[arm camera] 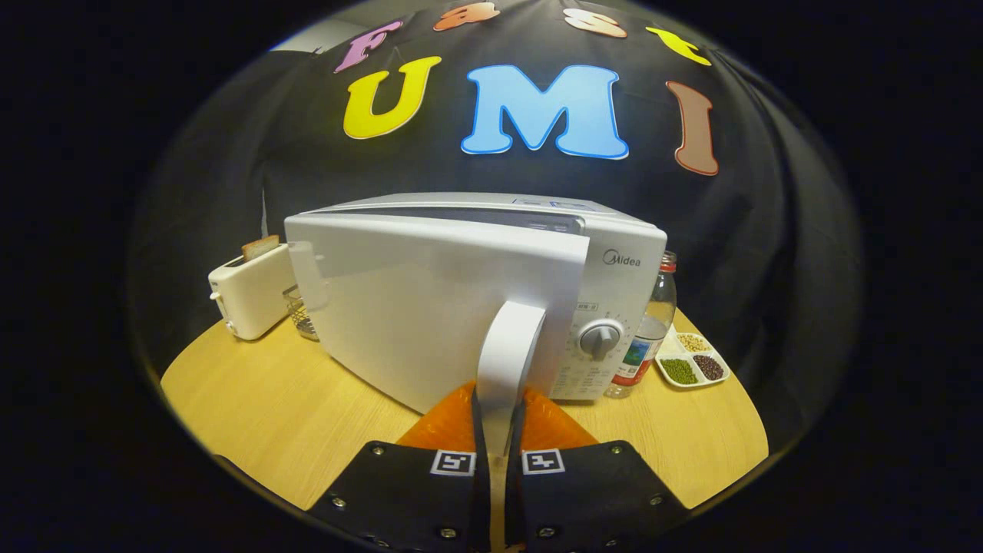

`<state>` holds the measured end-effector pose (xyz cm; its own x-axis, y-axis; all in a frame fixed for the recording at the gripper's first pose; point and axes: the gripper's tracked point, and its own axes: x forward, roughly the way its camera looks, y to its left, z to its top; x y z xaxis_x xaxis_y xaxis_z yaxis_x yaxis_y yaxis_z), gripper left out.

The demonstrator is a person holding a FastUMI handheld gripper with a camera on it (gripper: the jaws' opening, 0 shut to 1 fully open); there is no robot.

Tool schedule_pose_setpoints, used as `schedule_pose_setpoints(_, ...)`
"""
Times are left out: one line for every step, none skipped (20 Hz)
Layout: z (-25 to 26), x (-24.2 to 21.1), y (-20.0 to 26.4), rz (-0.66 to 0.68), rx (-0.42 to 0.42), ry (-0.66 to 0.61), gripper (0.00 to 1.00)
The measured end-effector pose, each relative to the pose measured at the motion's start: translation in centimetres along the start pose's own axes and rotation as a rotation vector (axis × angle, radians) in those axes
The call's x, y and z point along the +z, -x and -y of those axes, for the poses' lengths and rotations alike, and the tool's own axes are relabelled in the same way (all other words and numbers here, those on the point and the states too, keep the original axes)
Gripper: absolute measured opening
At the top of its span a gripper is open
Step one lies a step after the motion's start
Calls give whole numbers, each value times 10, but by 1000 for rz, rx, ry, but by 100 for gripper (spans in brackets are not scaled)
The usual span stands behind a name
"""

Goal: Open the microwave, put the food inside, and close the microwave door.

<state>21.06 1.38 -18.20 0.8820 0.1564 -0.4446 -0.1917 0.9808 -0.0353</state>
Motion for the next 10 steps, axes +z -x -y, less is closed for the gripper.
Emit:
schedule_pose_setpoints(-9, -5, 10, -11, 17, 2, 8)
schedule_pose_setpoints(-17, -8, 19, -14, 29, 3, 9)
schedule_pose_setpoints(-28, -13, 30, -20, 44, 4, 9)
schedule_pose_setpoints(-38, -16, 38, -24, 57, 5, 12)
schedule_pose_setpoints(-47, -20, 45, -25, 69, 6, 13)
schedule_pose_setpoints(-58, -23, 54, -26, 79, 17, 18)
schedule_pose_setpoints(-67, -27, 62, -26, 86, 35, 18)
schedule_pose_setpoints(-76, -28, 68, -24, 91, 53, 20)
schedule_pose_setpoints(-85, -31, 75, -21, 96, 67, 21)
schedule_pose_setpoints(-96, -34, 80, -21, 107, 75, 29)
